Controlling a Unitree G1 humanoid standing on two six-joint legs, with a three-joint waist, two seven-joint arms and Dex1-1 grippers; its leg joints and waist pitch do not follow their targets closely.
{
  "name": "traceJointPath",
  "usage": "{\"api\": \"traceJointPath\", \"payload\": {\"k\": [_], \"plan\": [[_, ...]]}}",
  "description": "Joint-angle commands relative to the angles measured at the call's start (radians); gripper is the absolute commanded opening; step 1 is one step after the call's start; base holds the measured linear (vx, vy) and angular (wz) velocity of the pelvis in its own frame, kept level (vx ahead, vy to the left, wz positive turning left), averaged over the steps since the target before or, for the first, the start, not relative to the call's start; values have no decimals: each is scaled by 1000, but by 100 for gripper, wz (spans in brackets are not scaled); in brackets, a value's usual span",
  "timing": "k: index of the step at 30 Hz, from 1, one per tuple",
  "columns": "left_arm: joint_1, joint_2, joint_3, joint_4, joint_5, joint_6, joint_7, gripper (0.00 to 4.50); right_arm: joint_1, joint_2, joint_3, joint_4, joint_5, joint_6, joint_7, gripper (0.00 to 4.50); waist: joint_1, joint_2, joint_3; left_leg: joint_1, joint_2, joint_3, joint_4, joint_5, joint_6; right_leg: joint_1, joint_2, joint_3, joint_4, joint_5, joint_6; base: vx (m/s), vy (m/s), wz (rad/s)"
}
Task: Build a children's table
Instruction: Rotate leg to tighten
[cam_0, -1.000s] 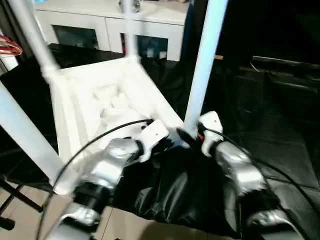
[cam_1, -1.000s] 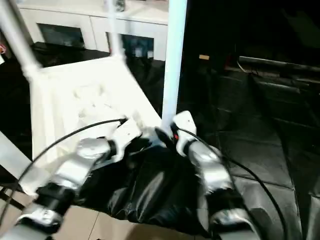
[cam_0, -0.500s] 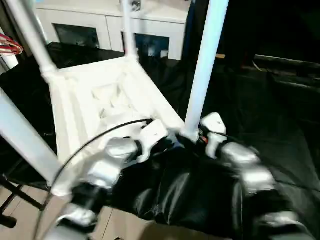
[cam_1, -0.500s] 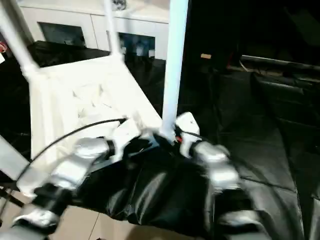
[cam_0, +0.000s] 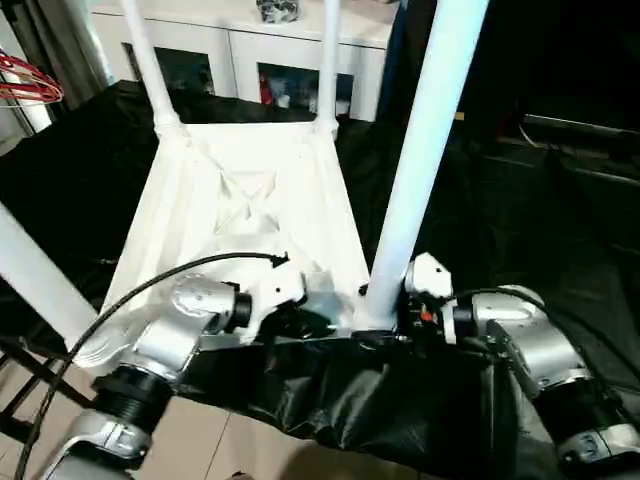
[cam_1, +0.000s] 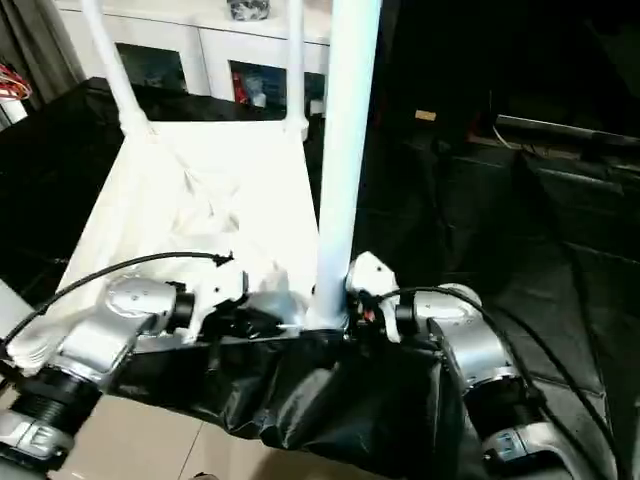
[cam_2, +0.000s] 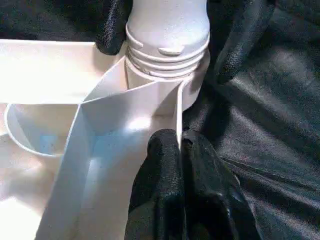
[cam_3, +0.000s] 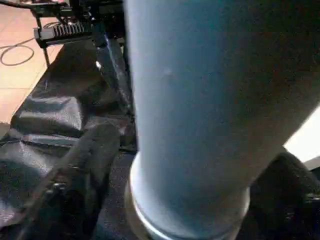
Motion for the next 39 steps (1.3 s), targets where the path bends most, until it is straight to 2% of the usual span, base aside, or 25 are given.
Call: {"api": "traceJointPath", "payload": {"k": [1, 3, 5, 8, 14, 18, 22, 23, 24, 25, 26, 28, 32, 33, 38, 39], "plan": [[-20, -7, -11, -15, -17, -23, -6, 0, -10, -3, 30, -10, -4, -15, 33, 350, 1, -9, -63, 13, 66, -31, -62, -140, 84, 44, -104, 70, -77, -186, -205, 0, 0, 0], [-22, -7, -11, -13, -19, -29, -4, 0, -10, -2, 30, -10, -7, -22, 36, 324, 2, -10, -62, 14, 66, -31, -62, -145, 82, 43, -104, 71, -78, -193, -203, 0, 0, 0], [-22, -11, -8, -10, -19, -30, 2, 0, -8, 3, 27, -11, -7, -22, 35, 321, 2, -10, -62, 14, 66, -31, -62, -145, 81, 44, -105, 71, -79, -199, -200, 0, 0, 0], [-19, -19, -5, -7, -19, -37, 22, 0, 3, 12, 30, -17, -3, -31, 19, 281, 3, -12, -63, 13, 65, -31, -62, -139, 83, 44, -104, 71, -77, -194, -200, 0, 0, 0], [-17, -52, 5, -2, -12, -43, 90, 0, 33, 50, 20, -25, -8, -32, -54, 269, 1, -17, -62, 13, 64, -32, -63, -151, 75, 44, -106, 71, -83, -238, -182, 0, 0, 0], [-23, -109, 7, 6, 14, -39, 193, 0, 42, 130, -6, 6, -37, -38, -222, 267, -3, -18, -61, 15, 64, -34, -64, -162, 63, 42, -106, 70, -87, -276, -169, 0, 0, 0], [-39, -184, -1, 24, 53, -15, 318, 0, 38, 231, -26, 66, -81, -27, -444, 267, -15, -15, -59, 17, 63, -35, -67, -183, 37, 38, -108, 70, -93, -314, -160, 0, 0, 0], [-43, -199, -2, 28, 61, -5, 344, 0, 34, 248, -24, 82, -99, -31, -493, 267, -18, -18, -62, 15, 62, -37, -67, -184, 37, 41, -107, 70, -92, -309, -158, 0, 0, 0], [-47, -217, -4, 33, 70, 6, 372, 0, 28, 271, -23, 103, -119, -34, -550, 267, -19, -17, -62, 15, 63, -35, -66, -179, 38, 39, -108, 71, -92, -300, -160, 0, 0, 0], [-56, -254, -5, 44, 86, 31, 431, 0, 11, 320, -29, 145, -146, -38, -662, 267, -27, -14, -59, 14, 62, -34, -67, -174, 33, 34, -105, 72, -90, -286, -168, 0, 0, 0], [-58, -261, -4, 46, 89, 37, 444, 0, 6, 330, -32, 153, -148, -37, -683, 267, -29, -16, -61, 16, 58, -36, -67, -184, 29, 39, -106, 69, -93, -309, -163, 0, 0, 0], [-71, -288, -5, 62, 107, 48, 500, 0, -19, 376, -51, 184, -146, -29, -748, 267, -30, -13, -62, 16, 60, -36, -66, -182, 33, 37, -106, 71, -93, -292, -164, 0, 0, 0], [-71, -295, -8, 63, 124, 39, 514, 0, -35, 393, -79, 184, -118, -50, -735, 267, -26, -13, -64, 11, 59, -33, -65, -155, 61, 41, -105, 73, -86, -222, -169, 0, 0, 0], [-70, -294, -6, 61, 122, 37, 508, 0, -35, 392, -84, 181, -114, -51, -732, 323, -26, -13, -63, 11, 60, -33, -65, -153, 64, 42, -105, 72, -86, -216, -172, 0, 0, 0], [-52, -259, 8, 32, 94, 24, 441, 0, -28, 338, -94, 147, -70, -48, -633, 356, -25, -12, -62, 12, 60, -33, -65, -175, 67, 43, -106, 72, -90, -240, -170, 0, 0, 0], [-50, -254, 9, 28, 91, 23, 434, 0, -28, 331, -94, 143, -67, -46, -622, 375, -26, -12, -62, 10, 61, -34, -65, -171, 68, 43, -106, 72, -89, -236, -171, 0, 0, 0]]}}
